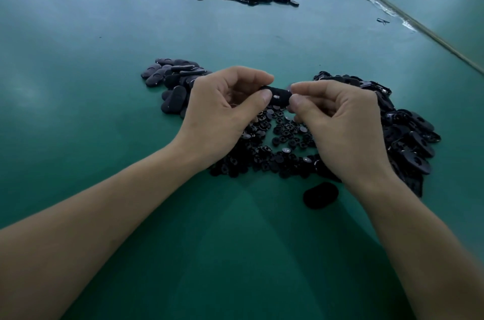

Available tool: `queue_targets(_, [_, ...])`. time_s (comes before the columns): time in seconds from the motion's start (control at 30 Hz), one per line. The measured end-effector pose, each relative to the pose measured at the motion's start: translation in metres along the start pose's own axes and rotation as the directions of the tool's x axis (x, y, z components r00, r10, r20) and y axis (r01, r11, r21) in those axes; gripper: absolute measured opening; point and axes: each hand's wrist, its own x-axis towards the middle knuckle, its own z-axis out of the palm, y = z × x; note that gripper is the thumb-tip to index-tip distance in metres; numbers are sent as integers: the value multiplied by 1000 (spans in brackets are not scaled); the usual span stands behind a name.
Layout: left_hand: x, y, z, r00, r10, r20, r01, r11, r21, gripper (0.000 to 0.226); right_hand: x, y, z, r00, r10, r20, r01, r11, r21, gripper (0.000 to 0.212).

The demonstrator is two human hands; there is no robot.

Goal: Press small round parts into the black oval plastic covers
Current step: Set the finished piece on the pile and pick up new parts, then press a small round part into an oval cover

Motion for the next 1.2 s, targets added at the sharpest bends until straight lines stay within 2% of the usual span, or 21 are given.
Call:
queue_targets(0.07, [0,0,1,1000,-11,-28,11,1000,-16,20,-3,-1,1,997,-68,38,75,976,-203,15])
queue_targets(0.17, [1,-1,2,998,-34,-49,32,999,-41,19,-8,0,5,979,-109,172,178,871,-458,20])
queue_targets(0.27, [1,-2,2,998,-50,-48,48,998,-42,20,-9,0,8,965,-83,249,215,793,-569,25])
queue_targets(0.5, [2,-4,0,996,-70,-57,67,996,-58,17,-10,1,9,983,-27,182,131,799,-586,18])
queue_targets(0.7, [2,-5,0,995,-86,-56,82,995,-62,18,-11,-1,11,981,-2,195,107,843,-528,8])
queue_targets(0.83, [2,-6,0,994,-90,-58,86,994,-73,20,-11,-2,13,983,-61,175,139,866,-480,4])
queue_targets(1.0, [2,-6,0,995,-85,-52,81,994,-72,18,-9,-4,12,988,-141,70,157,910,-385,9])
queue_targets(1.13, [2,-6,1,995,-96,-41,93,994,-63,19,-9,-6,10,980,-196,38,197,927,-319,2])
queue_targets(1.2, [2,-6,1,995,-98,-34,96,994,-51,20,-9,-5,9,978,-208,17,204,932,-301,9])
